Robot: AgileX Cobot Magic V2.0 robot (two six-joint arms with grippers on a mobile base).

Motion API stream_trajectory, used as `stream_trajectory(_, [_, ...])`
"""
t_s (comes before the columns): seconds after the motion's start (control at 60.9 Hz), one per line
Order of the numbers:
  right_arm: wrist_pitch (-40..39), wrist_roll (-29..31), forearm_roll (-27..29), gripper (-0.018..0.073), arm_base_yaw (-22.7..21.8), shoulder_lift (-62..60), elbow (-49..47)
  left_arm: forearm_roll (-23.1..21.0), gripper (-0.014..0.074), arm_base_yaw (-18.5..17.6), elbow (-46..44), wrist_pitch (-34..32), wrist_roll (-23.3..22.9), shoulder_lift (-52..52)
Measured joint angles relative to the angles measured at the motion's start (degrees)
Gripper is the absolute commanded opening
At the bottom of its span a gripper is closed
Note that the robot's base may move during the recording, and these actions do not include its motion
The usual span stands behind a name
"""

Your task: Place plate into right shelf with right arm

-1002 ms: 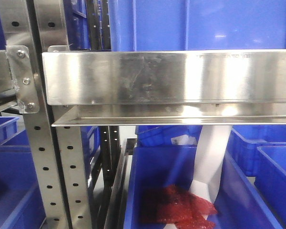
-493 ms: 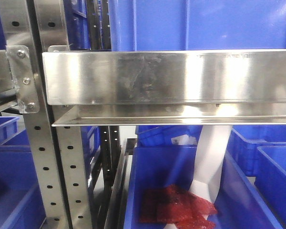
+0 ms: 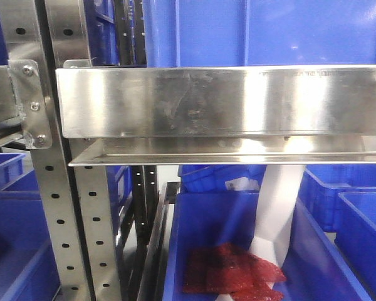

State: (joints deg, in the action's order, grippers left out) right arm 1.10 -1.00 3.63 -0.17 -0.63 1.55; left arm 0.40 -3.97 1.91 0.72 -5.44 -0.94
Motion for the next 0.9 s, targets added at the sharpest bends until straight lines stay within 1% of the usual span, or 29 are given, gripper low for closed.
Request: stream_trajectory(0.904, [0.0, 0.0, 0.0, 0.0047, 0.0, 0.0, 0.0, 0.0, -0.0047, 0.0, 0.0, 0.0, 0.0, 0.0])
